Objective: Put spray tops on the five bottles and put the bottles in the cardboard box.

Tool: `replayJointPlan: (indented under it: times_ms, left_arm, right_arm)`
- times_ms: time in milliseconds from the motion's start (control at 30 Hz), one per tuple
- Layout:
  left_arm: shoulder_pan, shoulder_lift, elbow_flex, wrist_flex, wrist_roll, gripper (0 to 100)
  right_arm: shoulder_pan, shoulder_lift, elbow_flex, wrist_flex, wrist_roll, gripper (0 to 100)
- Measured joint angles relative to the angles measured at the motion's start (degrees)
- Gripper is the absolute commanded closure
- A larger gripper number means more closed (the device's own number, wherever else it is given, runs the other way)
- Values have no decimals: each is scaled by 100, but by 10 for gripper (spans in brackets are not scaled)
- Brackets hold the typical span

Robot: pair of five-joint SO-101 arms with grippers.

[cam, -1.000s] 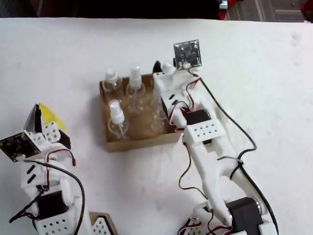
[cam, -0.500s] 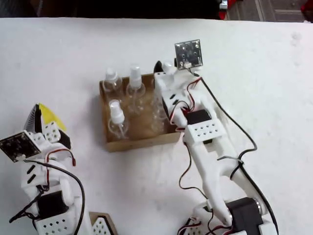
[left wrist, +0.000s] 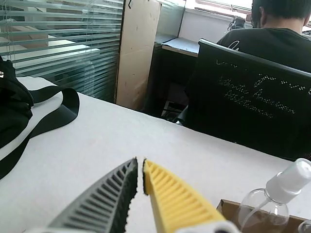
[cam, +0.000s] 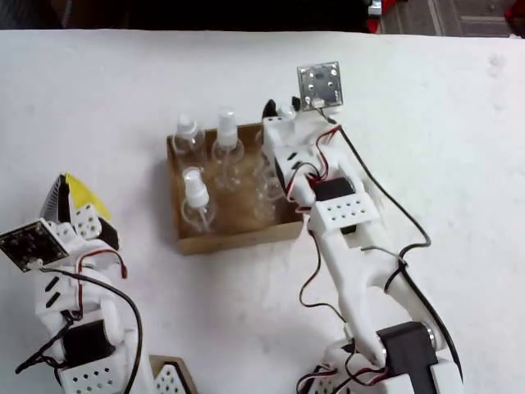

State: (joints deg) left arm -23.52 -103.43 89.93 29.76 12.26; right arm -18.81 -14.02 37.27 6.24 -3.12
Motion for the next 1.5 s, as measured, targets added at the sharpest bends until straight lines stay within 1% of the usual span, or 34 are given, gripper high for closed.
replayJointPlan:
  times_ms: [133, 333, 433, 1267, 1400, 1500]
  left_arm:
    - [0, 0, 0, 0, 0, 976]
    - [0, 0, 0, 0, 0, 976]
    - [0, 0, 0, 0, 0, 976]
    - [0, 0, 0, 0, 0, 976]
    - [0, 0, 0, 0, 0, 976]
    - [0, 0, 0, 0, 0, 976]
  right_arm:
    - [-9, 0, 0, 0, -9, 981]
    - [-53, 0, 0, 0, 712, 981]
    - [-132, 0, 0, 0, 870, 981]
    - [-141, 9, 141, -35, 923, 981]
    - [-141, 9, 141, -35, 923, 958]
    - [-141, 9, 141, -35, 923, 864]
